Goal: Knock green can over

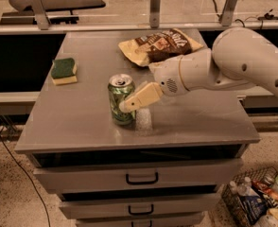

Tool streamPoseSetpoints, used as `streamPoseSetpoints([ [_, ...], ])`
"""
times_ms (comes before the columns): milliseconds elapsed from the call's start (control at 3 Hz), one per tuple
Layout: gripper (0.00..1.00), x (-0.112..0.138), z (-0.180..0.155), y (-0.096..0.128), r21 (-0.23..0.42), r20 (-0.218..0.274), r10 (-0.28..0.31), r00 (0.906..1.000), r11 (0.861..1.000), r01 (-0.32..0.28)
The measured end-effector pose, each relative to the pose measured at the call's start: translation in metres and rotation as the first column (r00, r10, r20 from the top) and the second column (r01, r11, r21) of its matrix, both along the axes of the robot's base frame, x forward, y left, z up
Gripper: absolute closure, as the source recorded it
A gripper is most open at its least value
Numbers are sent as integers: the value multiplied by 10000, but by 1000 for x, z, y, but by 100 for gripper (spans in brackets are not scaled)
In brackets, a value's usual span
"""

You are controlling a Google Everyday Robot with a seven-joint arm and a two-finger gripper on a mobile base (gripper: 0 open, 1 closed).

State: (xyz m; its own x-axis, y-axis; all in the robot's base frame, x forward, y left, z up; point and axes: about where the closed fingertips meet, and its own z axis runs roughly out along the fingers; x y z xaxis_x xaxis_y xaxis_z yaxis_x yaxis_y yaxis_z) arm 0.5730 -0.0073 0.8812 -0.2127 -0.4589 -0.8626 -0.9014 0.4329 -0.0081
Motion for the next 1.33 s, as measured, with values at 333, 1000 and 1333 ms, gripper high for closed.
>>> streamPoseSetpoints([
  [333, 0, 27, 12, 31, 494, 43, -469, 9989, 9977, 466],
  [1000, 0, 88, 19, 50, 656, 414, -1537, 9872, 9864, 1508],
  [1333, 0, 90, 19, 49, 649, 441, -1565, 9867, 9860, 1535],
])
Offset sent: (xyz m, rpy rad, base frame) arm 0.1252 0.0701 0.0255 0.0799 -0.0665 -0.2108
